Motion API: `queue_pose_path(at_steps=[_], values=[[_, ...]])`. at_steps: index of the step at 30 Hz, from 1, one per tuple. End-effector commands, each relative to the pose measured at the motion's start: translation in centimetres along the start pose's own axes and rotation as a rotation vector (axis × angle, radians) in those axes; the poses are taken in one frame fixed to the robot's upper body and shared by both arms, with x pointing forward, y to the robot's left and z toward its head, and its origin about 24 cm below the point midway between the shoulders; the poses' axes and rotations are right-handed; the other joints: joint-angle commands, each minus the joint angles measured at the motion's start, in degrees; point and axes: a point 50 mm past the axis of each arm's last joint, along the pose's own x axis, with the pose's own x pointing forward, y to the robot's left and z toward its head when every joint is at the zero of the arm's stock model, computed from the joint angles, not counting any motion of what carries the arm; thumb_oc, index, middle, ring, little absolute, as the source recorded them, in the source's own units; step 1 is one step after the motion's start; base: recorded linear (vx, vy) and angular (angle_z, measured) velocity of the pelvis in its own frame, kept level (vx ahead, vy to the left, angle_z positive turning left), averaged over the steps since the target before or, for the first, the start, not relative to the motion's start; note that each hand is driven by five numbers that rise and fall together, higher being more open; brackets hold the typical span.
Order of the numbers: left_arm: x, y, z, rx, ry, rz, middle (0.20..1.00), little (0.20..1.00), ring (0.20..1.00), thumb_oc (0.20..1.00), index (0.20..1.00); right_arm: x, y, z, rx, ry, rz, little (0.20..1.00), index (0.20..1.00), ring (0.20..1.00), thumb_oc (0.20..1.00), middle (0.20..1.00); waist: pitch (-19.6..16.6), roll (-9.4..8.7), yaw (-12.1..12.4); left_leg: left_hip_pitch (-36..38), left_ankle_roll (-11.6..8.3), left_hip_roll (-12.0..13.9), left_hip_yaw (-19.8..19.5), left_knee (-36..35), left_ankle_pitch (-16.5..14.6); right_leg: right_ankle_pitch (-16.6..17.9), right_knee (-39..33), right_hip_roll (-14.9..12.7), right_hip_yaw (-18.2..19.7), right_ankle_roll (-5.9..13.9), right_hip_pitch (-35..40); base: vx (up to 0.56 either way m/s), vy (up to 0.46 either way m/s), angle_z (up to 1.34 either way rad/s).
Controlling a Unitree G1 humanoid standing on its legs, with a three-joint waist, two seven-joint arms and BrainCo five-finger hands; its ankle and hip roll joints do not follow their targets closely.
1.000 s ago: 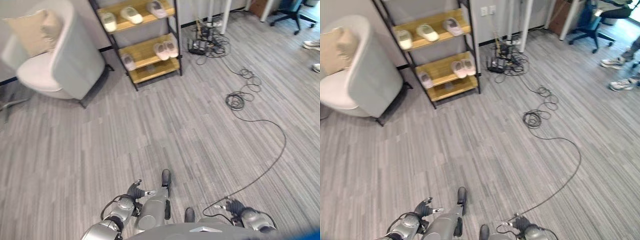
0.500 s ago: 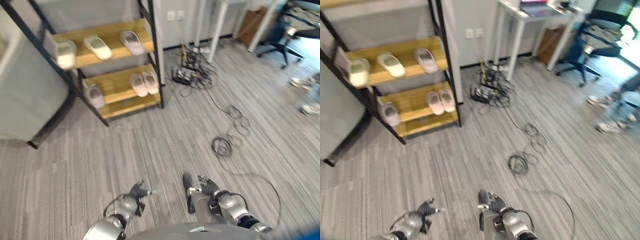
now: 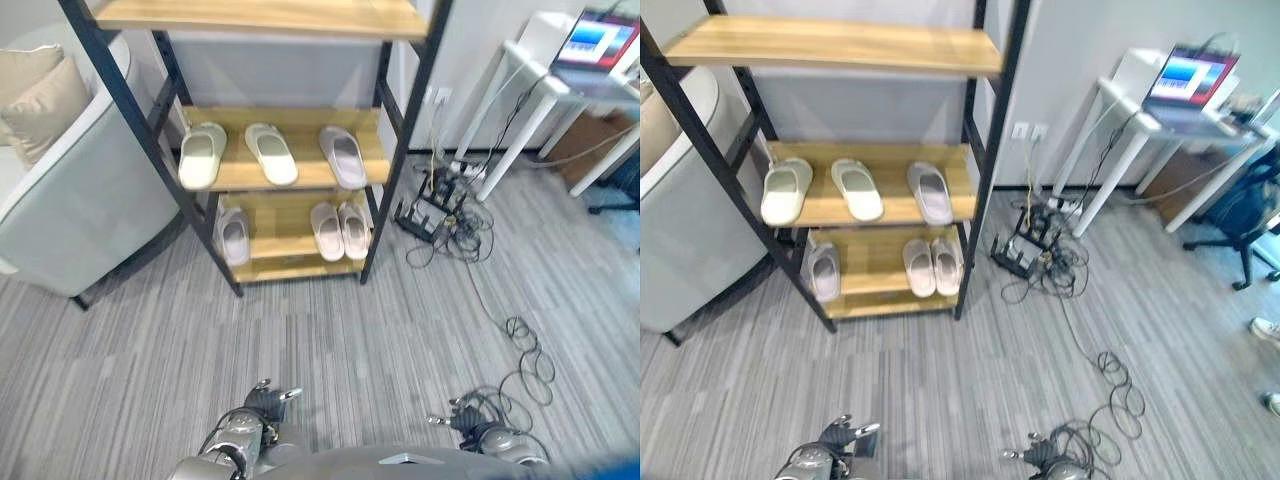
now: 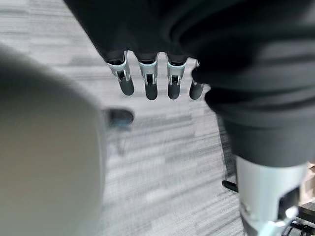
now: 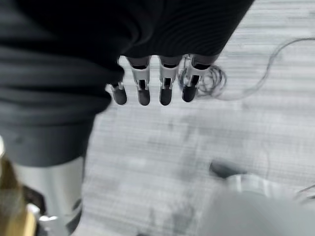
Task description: Arrange the slippers neatly on the shoe rack.
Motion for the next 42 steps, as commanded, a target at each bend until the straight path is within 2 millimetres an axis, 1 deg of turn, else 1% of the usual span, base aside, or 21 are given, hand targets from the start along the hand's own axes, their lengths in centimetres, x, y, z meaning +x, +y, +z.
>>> queue_pose_path(at_steps=[1, 2, 3, 4, 5, 6, 8, 9, 11, 12, 16, 17, 18, 20, 25, 31, 33, 37, 39, 40, 42], values=[[-0.2, -0.7, -0.9, 0.159, 0.005, -0.036, 1.000, 1.000, 1.000, 1.000, 1.000, 0.2, -0.7, 2.5, -0.053, -0.085, 0.005, 1.000, 1.000, 1.000, 1.000, 1.000, 1.1, 2.28, 1.7, 1.7, -1.46, 0.9, 1.7, 5.7, -9.5, 6.5, -3.4, -2.8, 3.0, 3.62, -3.6, 0.09, 0.578, 0.13], [-0.1, 0.6, -1.0, 0.162, 0.018, -0.004, 1.000, 1.000, 1.000, 1.000, 1.000, 0.2, -0.6, 2.8, -0.066, -0.091, 0.016, 1.000, 1.000, 1.000, 1.000, 1.000, 0.7, 2.48, 1.5, 2.7, -0.01, -1.1, 2.2, 5.4, -10.6, 10.3, -0.6, -4.6, 3.7, 4.33, -5.1, 0.07, 0.462, -0.04], [-0.1, 0.6, -1.0, 0.162, 0.018, -0.004, 1.000, 1.000, 1.000, 1.000, 1.000, 0.2, -0.6, 2.8, -0.066, -0.091, 0.016, 1.000, 1.000, 1.000, 1.000, 1.000, 0.7, 2.45, 1.5, 2.6, 0.02, -1.1, 2.2, 5.4, -10.6, 10.3, -0.5, -4.7, 3.8, 4.36, -5.2, 0.05, 0.327, -0.11], [-0.1, 1.3, -0.9, 0.123, 0.021, 0.021, 1.000, 1.000, 1.000, 1.000, 1.000, 0.3, -0.7, 3.2, -0.065, -0.104, 0.015, 1.000, 1.000, 1.000, 1.000, 1.000, 0.8, 2.60, 1.6, 3.0, 0.68, -2.1, 2.4, 5.5, -10.8, 13.4, 2.2, -5.8, 3.8, 4.42, -6.5, 0.04, 0.327, -0.12], [0.1, 2.6, 0.0, 0.060, 0.000, 0.058, 1.000, 1.000, 1.000, 1.000, 1.000, 0.3, -0.9, 4.0, -0.046, -0.130, 0.012, 1.000, 1.000, 1.000, 1.000, 1.000, 1.8, 3.82, 1.0, 3.8, 1.86, -2.9, 1.5, 5.9, -11.5, 15.6, 8.3, -6.0, 3.7, 3.65, -8.8, 0.04, 0.324, -0.08], [0.1, 2.6, 0.0, 0.060, 0.000, 0.058, 1.000, 1.000, 1.000, 1.000, 1.000, 0.3, -0.9, 4.0, -0.046, -0.130, 0.012, 1.000, 1.000, 1.000, 1.000, 1.000, 1.9, 3.82, 1.0, 3.8, 1.86, -2.9, 1.5, 6.0, -11.5, 15.5, 8.3, -6.0, 3.7, 3.65, -8.8, 0.07, 0.333, 0.20], [0.1, 2.5, 0.3, 0.104, -0.019, 0.049, 1.000, 1.000, 1.000, 1.000, 1.000, 0.2, -0.8, 3.8, -0.057, -0.131, 0.014, 1.000, 1.000, 1.000, 1.000, 1.000, 2.4, 4.65, -0.5, 4.9, 2.37, -3.8, 0.2, 6.2, -12.0, 12.6, 8.8, -2.7, 5.2, 2.44, -10.7, 0.10, 0.136, 0.59], [0.1, 2.0, -0.3, 0.109, 0.002, 0.030, 1.000, 1.000, 1.000, 1.000, 1.000, 0.2, -1.1, 3.8, -0.062, -0.132, -0.003, 1.000, 1.000, 1.000, 1.000, 1.000, 2.6, 4.68, -1.0, 5.4, 2.20, -4.2, -0.2, 6.2, -12.6, 9.4, 3.5, -1.6, 3.4, 2.32, -10.6, 0.10, -0.001, 0.70], [-0.1, 1.7, -1.2, 0.117, 0.033, 0.021, 1.000, 1.000, 1.000, 1.000, 1.000, 0.2, -1.6, 4.1, -0.055, -0.139, -0.024, 1.000, 1.000, 1.000, 1.000, 1.000, 2.6, 4.28, -0.9, 5.6, 2.03, -4.3, 0.0, 6.5, -13.1, 8.3, -1.3, -1.0, 2.3, 2.35, -9.7, 0.06, -0.087, 0.33], [-0.2, 1.8, -1.8, 0.103, 0.052, 0.022, 1.000, 1.000, 1.000, 1.000, 1.000, -0.1, -2.0, 5.2, -0.052, -0.209, -0.022, 1.000, 1.000, 1.000, 1.000, 1.000, 2.5, 3.95, -1.4, 5.7, 1.85, -4.2, 0.2, 6.6, -13.1, 8.8, -1.7, -0.8, 3.2, 2.85, -9.8, 0.01, -0.073, 0.02], [-0.2, 1.8, -1.8, 0.103, 0.053, 0.021, 1.000, 1.000, 1.000, 1.000, 1.000, -0.2, -2.0, 5.2, -0.052, -0.208, -0.022, 1.000, 1.000, 1.000, 1.000, 1.000, 2.5, 3.97, -1.3, 5.7, 1.85, -4.2, 0.2, 6.6, -13.1, 8.8, -1.7, -0.8, 3.2, 2.85, -9.8, 0.00, -0.115, 0.14], [-0.8, 2.3, -4.0, 0.092, 0.092, 0.035, 1.000, 1.000, 1.000, 1.000, 1.000, -3.4, -5.0, 6.4, -0.098, -0.453, -0.059, 1.000, 1.000, 1.000, 1.000, 1.000, 2.4, 2.40, -3.2, 6.4, 0.22, -2.1, 2.1, 5.7, -12.4, 7.6, -6.0, 1.9, 8.0, 2.33, -8.6, 0.05, -0.558, -0.42], [-0.7, 1.8, -3.6, 0.099, 0.073, 0.018, 1.000, 1.000, 1.000, 1.000, 1.000, -3.2, -7.5, 5.5, -0.071, -0.404, -0.136, 1.000, 1.000, 1.000, 1.000, 1.000, 1.9, 2.64, -3.4, 6.8, -0.43, -1.3, 1.9, 4.9, -11.8, 7.2, -7.1, 2.5, 7.4, 1.92, -7.6, 0.07, -0.619, -0.88], [-0.7, 1.5, -3.2, 0.123, 0.048, 0.005, 1.000, 1.000, 1.000, 1.000, 1.000, -3.1, -8.4, 5.3, -0.070, -0.387, -0.171, 1.000, 1.000, 1.000, 1.000, 1.000, 1.6, 3.17, -3.3, 7.4, -0.80, -0.7, 1.5, 4.0, -11.4, 6.8, -7.7, 3.1, 6.8, 1.49, -6.7, 0.06, -0.219, -0.56], [-0.5, -0.2, -1.5, 0.206, -0.022, -0.037, 1.000, 1.000, 1.000, 1.000, 1.000, -3.1, -8.1, 6.9, -0.247, -0.434, -0.203, 1.000, 1.000, 1.000, 1.000, 1.000, 1.4, 4.78, -3.2, 8.7, -1.85, 0.9, 0.5, 3.0, -10.2, 5.1, -8.6, 4.7, 5.7, 0.23, -4.7, 0.05, -0.163, 0.20], [-0.4, -1.5, -0.5, 0.235, -0.067, -0.040, 1.000, 1.000, 1.000, 1.000, 1.000, -3.5, -6.5, 9.9, -0.301, -0.568, -0.158, 1.000, 1.000, 1.000, 1.000, 1.000, 3.4, 6.92, -3.0, 5.9, -3.93, 2.8, -1.6, 5.8, -6.8, 1.7, -5.3, 6.7, 3.1, -1.99, -5.2, -0.01, -0.194, 0.27], [-0.6, -2.4, -0.9, 0.265, -0.070, -0.053, 1.000, 1.000, 1.000, 1.000, 1.000, -5.0, -6.3, 11.7, -0.333, -0.701, -0.152, 1.000, 1.000, 1.000, 1.000, 1.000, 4.1, 6.86, -4.2, 3.0, -4.31, 4.3, 5.0, 9.2, -5.8, 0.8, -5.0, 5.6, 0.0, -2.69, -4.6, -0.03, -0.056, 0.77], [-0.8, -2.9, -1.3, 0.285, -0.067, -0.068, 1.000, 1.000, 1.000, 1.000, 1.000, -5.9, -6.5, 12.9, -0.410, -0.766, -0.165, 1.000, 1.000, 1.000, 1.000, 1.000, 4.1, 6.67, -3.6, 0.8, -4.28, 4.2, 6.6, 7.1, -5.2, 0.7, -6.0, 5.0, -0.8, -2.01, -3.2, 0.06, 0.037, 0.45], [-0.8, -3.0, -1.5, 0.298, -0.067, -0.070, 1.000, 1.000, 1.000, 1.000, 1.000, -6.6, -6.4, 14.1, -0.434, -0.824, -0.178, 1.000, 1.000, 1.000, 1.000, 1.000, 4.3, 6.46, -2.6, -2.0, -4.66, 3.6, 4.3, 4.5, -3.3, 0.3, -6.5, 5.2, -0.7, -1.65, -2.2, 0.15, 0.116, 0.22], [-0.9, -2.9, -1.7, 0.301, -0.058, -0.067, 1.000, 1.000, 1.000, 1.000, 1.000, -7.6, -6.4, 15.7, -0.446, -0.906, -0.194, 1.000, 1.000, 1.000, 1.000, 1.000, 4.5, 6.30, -1.6, -3.5, -4.65, 3.2, 1.9, 1.0, -2.2, -0.4, -6.4, 5.7, 0.9, -1.26, -1.6, 0.24, 0.271, 0.16], [-1.0, -2.8, -2.7, 0.309, -0.021, -0.065, 1.000, 1.000, 1.000, 1.000, 1.000, -8.3, -6.3, 16.0, -0.442, -0.944, -0.208, 1.000, 1.000, 1.000, 1.000, 1.000, 3.3, 6.33, -1.6, -1.7, -4.33, 2.9, 1.3, 0.2, -1.7, -0.2, -6.6, 5.2, 2.3, -0.44, -0.5, 0.22, 0.257, -0.37]])
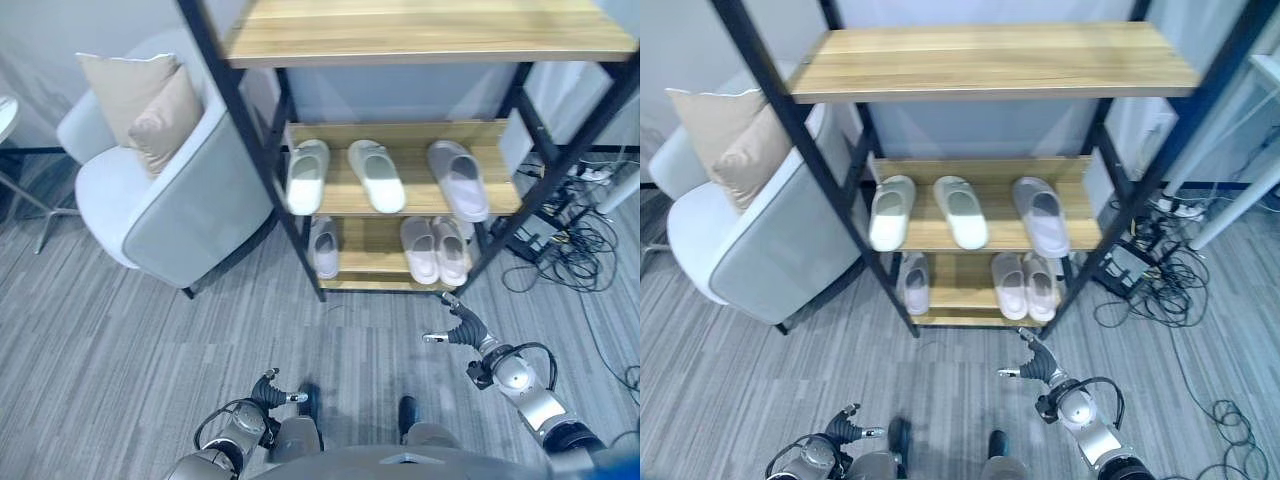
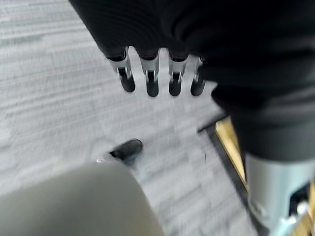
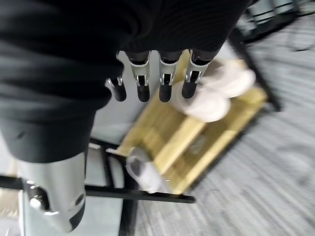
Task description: Arrange the slippers neatly on the shoe rack.
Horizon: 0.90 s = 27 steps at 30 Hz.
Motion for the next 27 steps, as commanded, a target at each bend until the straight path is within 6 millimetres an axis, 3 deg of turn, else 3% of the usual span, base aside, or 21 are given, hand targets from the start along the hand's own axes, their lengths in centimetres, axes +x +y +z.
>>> queue_pose_path(at_steps=[1, 2, 4, 6, 7, 8, 10, 13, 15, 17, 19, 23, 24, 27], values=[[-1.5, -2.5, -3.9, 0.063, 0.116, -0.065, 1.000, 1.000, 1.000, 1.000, 1.000, 0.1, 0.0, 2.3, 0.009, -0.138, -0.044, 1.000, 1.000, 1.000, 1.000, 1.000, -3.5, -2.07, 0.7, 0.1, 0.39, -0.4, 1.3, 0.9, 4.4, -8.6, 7.8, 2.9, 0.7, 3.25, 3.9, 0.12, 0.138, -0.92], [-1.5, -2.4, -4.0, 0.058, 0.122, -0.063, 1.000, 1.000, 1.000, 1.000, 1.000, 0.1, -0.1, 2.5, 0.009, -0.150, -0.054, 1.000, 1.000, 1.000, 1.000, 1.000, -4.0, -2.32, 0.7, 0.5, 0.65, -0.6, 1.6, 1.1, 4.0, -8.2, 7.6, 2.4, 1.3, 3.62, 4.0, 0.21, 0.306, -0.80], [-1.4, -1.3, -4.4, 0.039, 0.134, -0.029, 1.000, 1.000, 1.000, 1.000, 1.000, 0.0, -0.9, 4.4, 0.045, -0.228, -0.121, 1.000, 1.000, 1.000, 1.000, 1.000, -4.8, -3.08, 0.7, 3.0, 3.37, -2.5, 4.2, 3.1, 0.4, -6.6, 11.8, -0.3, 4.5, 6.02, 1.9, 0.26, 0.507, -0.85], [-0.9, -0.1, -3.4, 0.039, 0.104, 0.013, 1.000, 1.000, 1.000, 1.000, 1.000, -0.2, -2.5, 7.0, 0.005, -0.345, -0.212, 1.000, 1.000, 1.000, 1.000, 1.000, -3.1, -2.71, 0.0, 4.5, 5.34, -3.3, 6.4, 3.8, -1.1, 0.0, 24.1, -2.6, 4.7, 8.90, -4.5, 0.05, 0.293, -0.83], [-0.9, -0.1, -3.3, 0.039, 0.104, 0.013, 1.000, 1.000, 1.000, 1.000, 1.000, -0.2, -2.5, 7.0, 0.005, -0.345, -0.213, 1.000, 1.000, 1.000, 1.000, 1.000, -3.1, -2.77, 0.1, 4.4, 5.37, -3.4, 6.5, 3.9, -1.1, -0.1, 24.5, -2.6, 4.9, 8.94, -4.9, 0.05, 0.175, -0.26], [-0.6, 1.0, -2.8, 0.034, 0.079, 0.053, 1.000, 1.000, 1.000, 1.000, 1.000, -2.0, -3.7, 8.6, -0.060, -0.444, -0.317, 1.000, 1.000, 1.000, 1.000, 1.000, -2.2, -1.82, -1.3, 6.4, 6.01, -3.3, 7.0, 4.4, -2.8, 0.3, 27.9, -4.2, 3.8, 8.62, -7.3, 0.11, 0.074, -0.11], [-0.8, 1.7, -3.3, 0.020, 0.091, 0.085, 1.000, 1.000, 1.000, 1.000, 1.000, -3.2, -4.1, 8.8, -0.100, -0.470, -0.358, 1.000, 1.000, 1.000, 1.000, 1.000, -2.6, -1.61, -2.0, 7.7, 5.40, -2.8, 7.8, 3.8, -4.0, -0.2, 20.0, -6.9, 0.9, 8.24, -6.5, 0.10, -0.079, 0.08], [-1.1, 1.4, -4.2, 0.019, 0.116, 0.087, 1.000, 1.000, 1.000, 1.000, 1.000, -3.5, -4.5, 9.0, -0.135, -0.478, -0.373, 1.000, 1.000, 1.000, 1.000, 1.000, -2.7, -1.50, -2.2, 8.2, 4.41, -1.6, 8.0, 3.9, -4.3, 3.2, 13.4, -8.7, 1.2, 9.19, -7.6, 0.06, -0.193, -0.48], [-1.5, 0.9, -5.3, 0.028, 0.149, 0.062, 1.000, 1.000, 1.000, 1.000, 1.000, -4.0, -4.6, 8.9, -0.158, -0.481, -0.369, 1.000, 1.000, 1.000, 1.000, 1.000, -3.2, -1.78, -2.3, 8.9, 3.94, -1.2, 8.0, 3.7, -4.5, 3.0, 11.4, -8.0, 2.9, 9.51, -7.2, 0.13, -0.260, -0.34], [-1.9, 0.4, -6.0, -0.016, 0.171, 0.063, 1.000, 1.000, 1.000, 1.000, 1.000, -4.1, -5.1, 8.3, -0.157, -0.459, -0.375, 1.000, 1.000, 1.000, 1.000, 1.000, -4.5, -1.84, -1.7, 9.0, 2.17, 0.4, 7.4, 3.7, -3.6, 0.4, 8.7, -6.1, 3.1, 9.16, -4.7, 0.18, -0.426, -0.01], [-1.7, 0.6, -5.6, -0.070, 0.155, 0.081, 1.000, 1.000, 1.000, 1.000, 1.000, -3.6, -5.8, 8.3, -0.155, -0.453, -0.379, 1.000, 1.000, 1.000, 1.000, 1.000, -4.5, -1.24, -1.4, 8.6, 0.95, 1.9, 6.4, 3.0, -1.9, -1.2, 8.0, -4.4, 1.7, 7.95, -3.6, 0.06, -0.294, 0.16], [-1.3, 0.2, -3.9, 0.019, 0.065, 0.049, 1.000, 1.000, 1.000, 1.000, 1.000, -3.4, -8.6, 9.4, -0.215, -0.506, -0.401, 1.000, 1.000, 1.000, 1.000, 1.000, -4.1, -0.84, -0.5, 6.1, -0.62, 4.1, 5.1, 4.1, 0.9, -3.3, 5.7, -2.5, -2.6, 6.29, -0.3, -0.01, -0.192, 0.56], [-1.0, 0.5, -3.1, 0.028, 0.038, 0.048, 1.000, 1.000, 1.000, 1.000, 1.000, -2.9, -9.6, 9.4, -0.186, -0.489, -0.412, 1.000, 1.000, 1.000, 1.000, 1.000, -3.2, -0.92, 0.1, 3.8, -0.46, 3.5, 6.0, 4.4, 2.3, -3.9, 5.2, -2.4, -5.6, 5.78, 1.1, 0.00, -0.094, 1.26], [-1.5, -0.1, -4.7, 0.030, 0.100, 0.004, 1.000, 1.000, 1.000, 1.000, 1.000, -2.6, -10.3, 9.0, -0.150, -0.464, -0.405, 1.000, 1.000, 1.000, 1.000, 1.000, -4.4, -0.51, 0.6, 4.2, -0.41, 1.9, 2.1, 0.3, 2.4, -4.2, 4.7, -1.8, -5.8, 5.71, 1.9, 0.14, 0.006, 0.76]])
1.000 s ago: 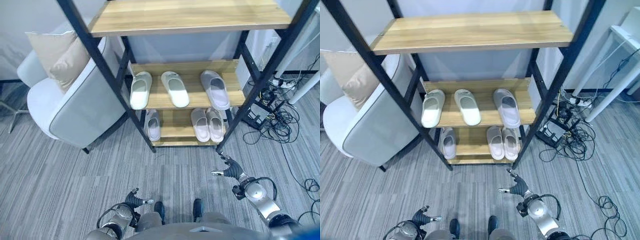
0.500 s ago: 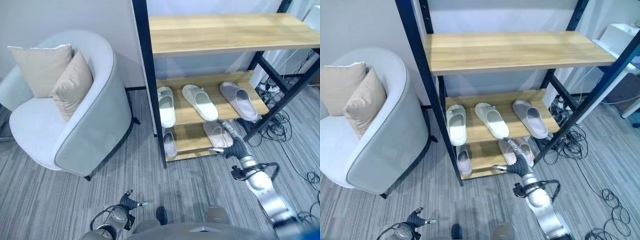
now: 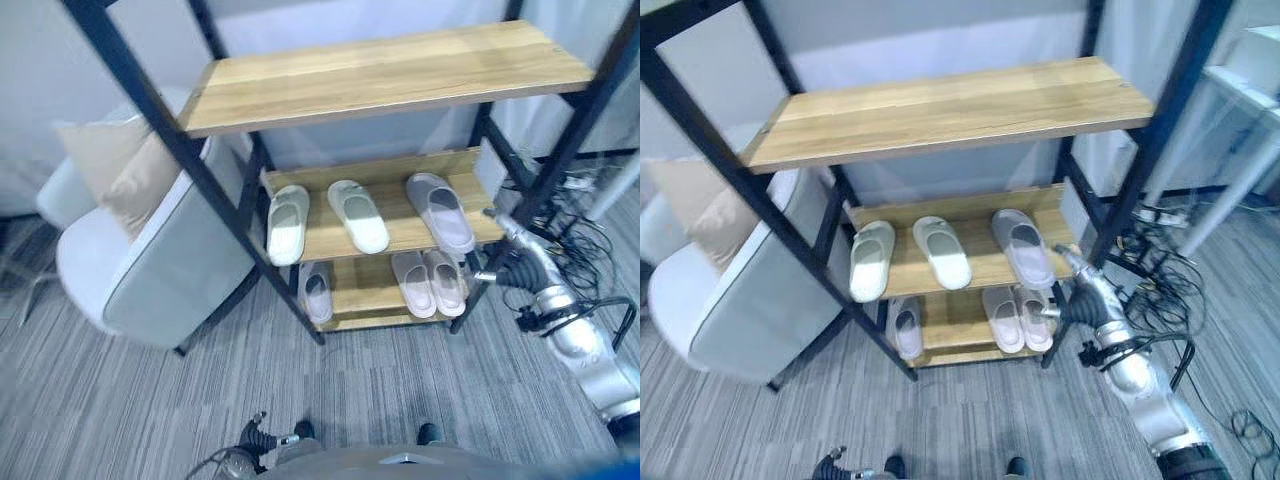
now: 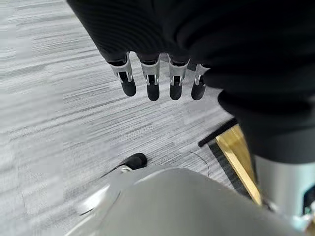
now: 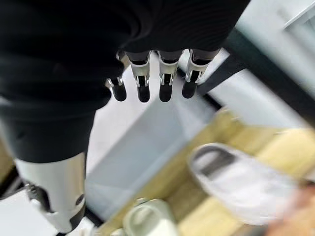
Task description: Arrange the slippers neatly on the shoe rack.
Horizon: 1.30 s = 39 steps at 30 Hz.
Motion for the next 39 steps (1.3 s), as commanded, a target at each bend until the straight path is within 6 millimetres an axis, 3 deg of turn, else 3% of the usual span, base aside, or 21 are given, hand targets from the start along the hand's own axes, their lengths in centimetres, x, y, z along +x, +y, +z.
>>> queue_pose_path(at_steps=[1, 4, 5, 7, 10, 14, 18, 22, 31, 39], values=[[0.3, 0.9, -0.3, 0.048, 0.026, -0.019, 1.000, 1.000, 1.000, 1.000, 1.000, 0.4, -0.2, 0.8, 0.126, -0.043, -0.059, 1.000, 1.000, 1.000, 1.000, 1.000, -0.3, -2.51, -1.3, 1.4, 2.21, -0.6, -3.5, -1.0, -8.1, -5.3, 4.8, -4.4, 4.2, 4.69, 2.6, 0.17, 0.070, 0.19], [-0.3, 0.9, -2.4, 0.017, 0.110, -0.029, 1.000, 1.000, 1.000, 1.000, 1.000, 1.1, 0.3, 0.7, 0.171, -0.025, -0.057, 1.000, 1.000, 1.000, 1.000, 1.000, -1.1, -2.48, -0.8, 2.2, 2.79, -1.6, -2.8, -1.2, -9.3, -4.7, 3.6, -5.1, 5.1, 4.98, 2.9, 0.18, 0.111, 0.05], [-0.5, 1.1, -3.2, 0.007, 0.131, -0.026, 1.000, 1.000, 1.000, 1.000, 1.000, 2.3, 0.4, 0.9, 0.188, -0.028, -0.076, 1.000, 1.000, 1.000, 1.000, 1.000, -1.0, -2.50, -0.1, 2.4, 3.31, -2.4, -2.1, -1.2, -10.0, -3.9, 2.7, -5.5, 6.2, 5.49, 2.5, 0.19, 0.171, -0.39], [-0.5, 1.2, -3.1, 0.007, 0.128, -0.025, 1.000, 1.000, 1.000, 1.000, 1.000, 3.1, 0.2, 1.2, 0.197, -0.037, -0.095, 1.000, 1.000, 1.000, 1.000, 1.000, -1.0, -2.52, 0.3, 2.1, 3.59, -2.8, -1.3, -1.2, -10.4, -3.1, 1.9, -5.9, 6.9, 5.89, 2.0, 0.08, 0.104, -0.43], [-0.3, 1.2, -2.3, 0.015, 0.097, -0.022, 1.000, 1.000, 1.000, 1.000, 1.000, 4.3, -0.4, 1.4, 0.248, -0.043, -0.159, 1.000, 1.000, 1.000, 1.000, 1.000, -0.8, -2.13, 0.6, 0.6, 3.78, -3.6, -0.9, -1.2, -10.4, -2.1, 0.9, -6.5, 6.9, 6.39, 0.8, -0.04, 0.057, -0.12], [0.7, 1.9, 1.1, 0.019, -0.015, 0.006, 1.000, 1.000, 1.000, 1.000, 1.000, 5.9, -2.2, 2.0, 0.303, -0.074, -0.236, 1.000, 1.000, 1.000, 1.000, 1.000, -0.2, -1.20, 0.7, -4.2, 3.36, -4.8, -1.5, -1.2, -9.5, -1.1, 0.6, -7.5, 5.7, 6.93, -3.1, -0.09, 0.057, 0.07], [1.3, 1.8, 4.4, 0.035, -0.127, 0.003, 1.000, 1.000, 1.000, 1.000, 1.000, 8.1, -1.6, 2.2, 0.451, -0.060, -0.236, 1.000, 1.000, 1.000, 1.000, 1.000, 1.4, -0.45, 1.6, -7.8, 3.06, -5.7, -1.6, -1.2, -8.6, 0.3, 0.6, -8.5, 6.1, 7.42, -6.7, -0.05, 0.068, 0.04], [1.2, 1.0, 3.9, 0.061, -0.106, -0.037, 1.000, 1.000, 1.000, 1.000, 1.000, 9.6, -0.2, 2.5, 0.526, -0.033, -0.187, 1.000, 1.000, 1.000, 1.000, 1.000, 1.5, -0.78, 3.2, -10.6, 2.62, -5.5, -0.6, -1.2, -7.9, 1.0, 0.6, -8.7, 6.7, 7.76, -10.1, 0.00, 0.037, -0.07], [1.0, 0.7, 3.1, 0.072, -0.084, -0.051, 1.000, 1.000, 1.000, 1.000, 1.000, 10.9, -0.7, 3.7, 0.569, -0.063, -0.169, 1.000, 1.000, 1.000, 1.000, 1.000, 2.7, -0.86, 4.5, -12.0, 2.05, -5.1, -1.2, -1.2, -7.2, 0.9, 0.6, -8.2, 5.7, 7.45, -10.7, 0.04, -0.009, 0.02], [1.3, 1.5, 4.5, 0.058, -0.128, -0.025, 1.000, 1.000, 1.000, 1.000, 1.000, 12.4, -0.1, 5.1, 0.578, -0.072, -0.100, 1.000, 1.000, 1.000, 1.000, 1.000, 3.4, -1.23, 5.1, -11.9, 1.98, -4.9, -1.5, -1.2, -7.2, 0.6, 0.6, -8.0, 5.4, 7.35, -10.3, 0.02, -0.005, 0.00]])
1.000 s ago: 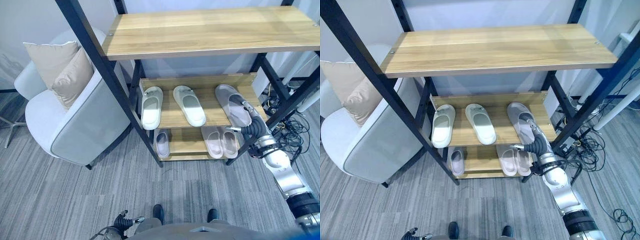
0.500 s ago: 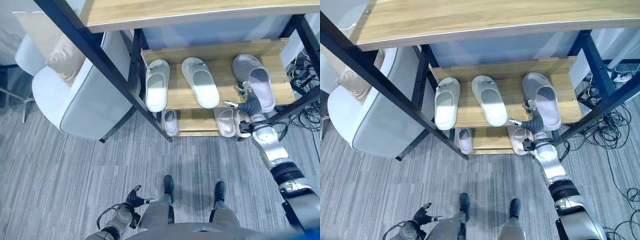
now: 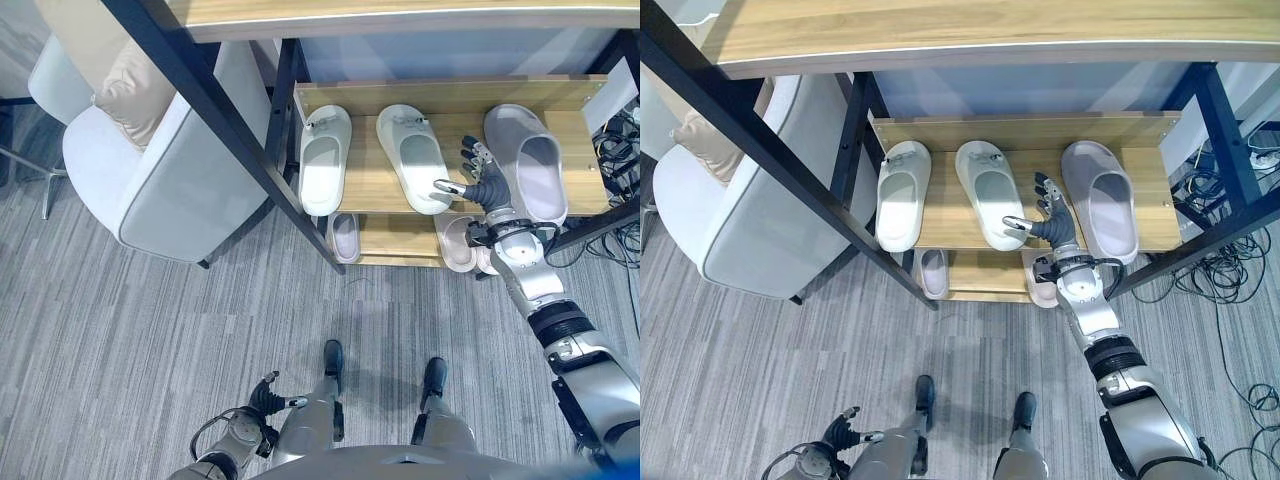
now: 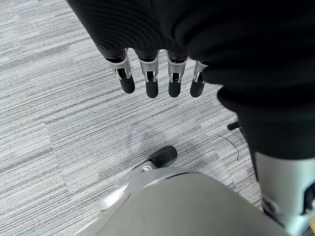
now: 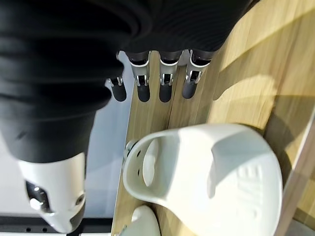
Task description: Arrange the slippers neatly on the shoe rack.
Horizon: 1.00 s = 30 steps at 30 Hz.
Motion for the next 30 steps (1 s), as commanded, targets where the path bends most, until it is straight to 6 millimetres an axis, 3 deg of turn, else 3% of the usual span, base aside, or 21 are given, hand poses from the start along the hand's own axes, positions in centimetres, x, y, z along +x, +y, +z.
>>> queue_pose_path(at_steps=[1, 7, 14, 22, 30], values=[[0.3, 0.3, 0.4, 0.023, 0.007, -0.001, 1.000, 1.000, 1.000, 1.000, 1.000, 1.6, -0.5, 2.5, 0.029, -0.083, -0.005, 1.000, 1.000, 1.000, 1.000, 1.000, -0.5, -0.84, 1.6, -0.9, -4.62, 2.2, -3.1, 0.4, -2.5, -3.8, 0.3, -2.6, 1.7, 3.75, 3.8, 0.00, 0.000, 0.00], [0.5, 1.1, 1.1, -0.005, -0.023, 0.034, 1.000, 1.000, 1.000, 1.000, 1.000, 1.5, 0.5, 1.4, 0.059, -0.030, 0.010, 1.000, 1.000, 1.000, 1.000, 1.000, -0.1, -1.16, 2.2, -0.8, -4.69, 2.2, -3.7, 0.4, -2.4, -4.0, 0.3, -2.5, 1.0, 3.69, 4.3, 0.01, -0.005, 0.01], [0.4, 1.1, 0.6, 0.018, 0.003, 0.031, 1.000, 1.000, 1.000, 1.000, 1.000, 2.8, 0.7, 2.7, 0.075, -0.057, -0.019, 1.000, 1.000, 1.000, 1.000, 1.000, 0.7, -1.11, 3.4, -2.9, -4.81, 2.2, -4.4, 0.4, -1.9, -3.8, 0.3, -2.3, 0.8, 3.69, 2.5, -0.01, 0.005, 0.07], [0.4, 1.1, 0.2, 0.010, 0.020, 0.038, 1.000, 1.000, 1.000, 1.000, 1.000, 2.9, 1.8, 3.3, 0.150, -0.082, -0.009, 1.000, 1.000, 1.000, 1.000, 1.000, 1.0, -1.37, 4.1, -3.2, -4.69, 1.9, -4.8, 0.4, -1.9, -3.8, 0.3, -2.5, 0.1, 3.83, 2.7, 0.00, 0.013, 0.02], [0.8, 1.0, 1.9, 0.005, -0.017, 0.057, 1.000, 1.000, 1.000, 1.000, 1.000, 0.7, 3.5, 0.4, 0.358, 0.012, -0.138, 1.000, 1.000, 1.000, 1.000, 1.000, 1.3, -2.62, 3.9, -2.9, -4.22, 1.3, -5.7, 0.4, -2.6, -3.9, 0.3, -2.9, -0.8, 3.97, 3.9, 0.00, 0.021, 0.06]])
